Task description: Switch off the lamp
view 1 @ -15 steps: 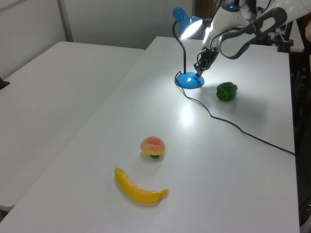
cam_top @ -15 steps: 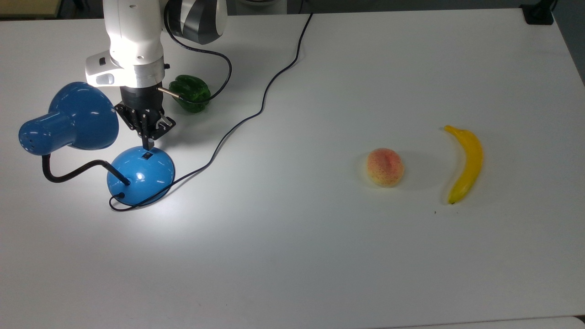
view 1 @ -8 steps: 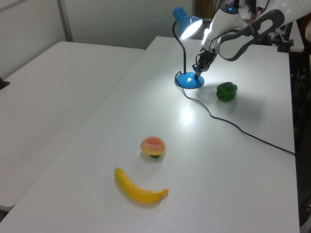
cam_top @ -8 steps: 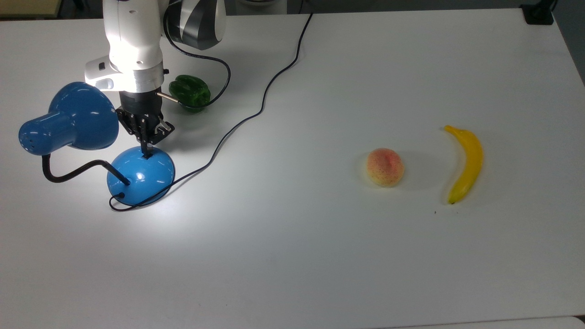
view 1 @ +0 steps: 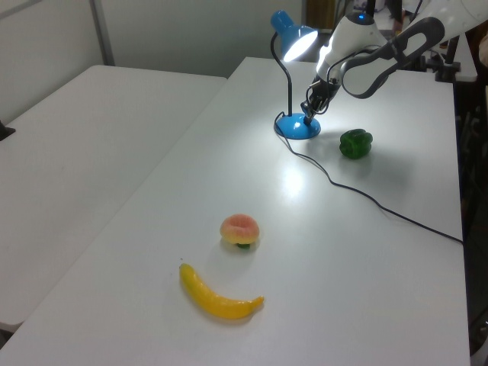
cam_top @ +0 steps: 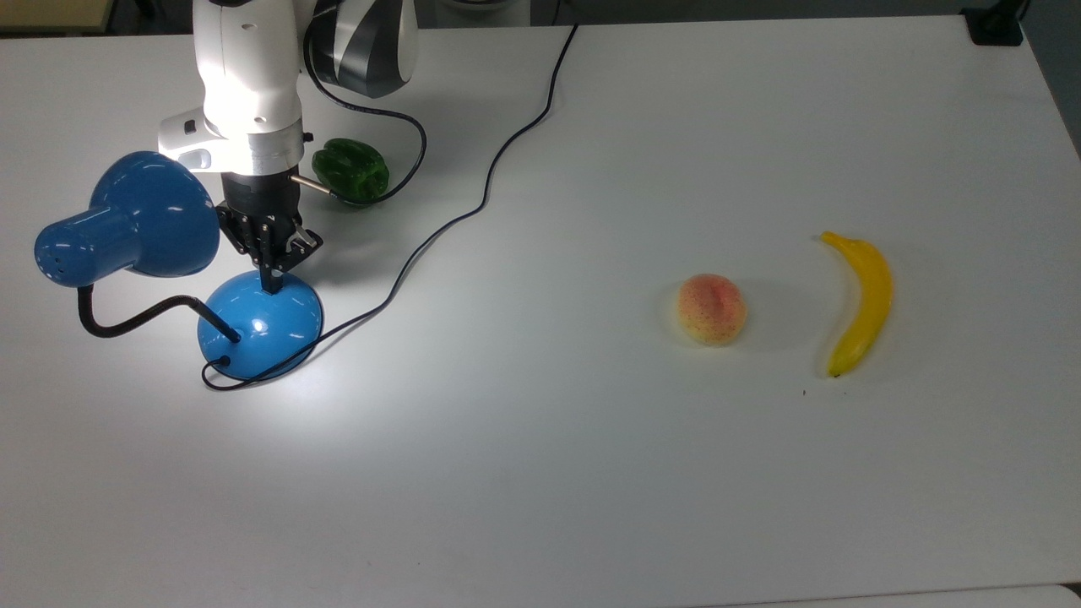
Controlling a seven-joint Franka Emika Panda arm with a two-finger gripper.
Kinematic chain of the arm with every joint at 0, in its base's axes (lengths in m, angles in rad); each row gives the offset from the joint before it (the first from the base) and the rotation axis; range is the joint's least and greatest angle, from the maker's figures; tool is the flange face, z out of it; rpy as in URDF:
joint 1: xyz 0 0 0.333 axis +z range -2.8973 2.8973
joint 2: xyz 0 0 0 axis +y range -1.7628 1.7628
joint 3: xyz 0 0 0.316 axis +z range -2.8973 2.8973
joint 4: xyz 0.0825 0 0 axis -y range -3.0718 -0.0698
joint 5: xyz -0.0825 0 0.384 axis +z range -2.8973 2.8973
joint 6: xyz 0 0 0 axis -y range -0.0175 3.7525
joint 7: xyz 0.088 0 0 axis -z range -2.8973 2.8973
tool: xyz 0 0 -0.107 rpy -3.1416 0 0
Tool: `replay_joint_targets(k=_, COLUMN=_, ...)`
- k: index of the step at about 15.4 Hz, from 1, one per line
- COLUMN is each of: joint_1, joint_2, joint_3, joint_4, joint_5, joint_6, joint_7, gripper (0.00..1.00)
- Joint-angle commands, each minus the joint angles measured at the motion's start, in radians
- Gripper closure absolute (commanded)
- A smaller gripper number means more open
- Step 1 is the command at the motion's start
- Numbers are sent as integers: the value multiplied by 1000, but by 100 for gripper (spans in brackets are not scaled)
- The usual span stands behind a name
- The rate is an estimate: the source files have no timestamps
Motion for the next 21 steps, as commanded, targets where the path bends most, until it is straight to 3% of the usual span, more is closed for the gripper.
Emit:
replay_joint_targets(k=1, joint_1=2, joint_2=17, joint_3=-1, joint_4=-11, joint_5=-19, joint_6=14, joint_7=2, gripper=100)
replay_joint_targets(k=9, joint_1=11, joint_2=-33, joint_3=0, joint_4=-16, joint_5=-19, joint_6=-222, joint_7=11, gripper=100)
replay_joint_targets(k=15, joint_1=20, joint_2=-128, joint_3=15, joint_4=-11, joint_5=-17, joint_6=-376, joint_7=10, gripper=100)
replay_joint_targets(k=18, joint_1=22, joint_2=-193, joint_3=71, joint_4=0, joint_5=-17, joint_6=-477, joint_7=1, gripper=100)
replay_joint_targets(k=21, joint_1=62, joint_2=-221, joint_3=100, joint_4=75, joint_5=-17, joint_6=-629, joint_7=-19, gripper=100)
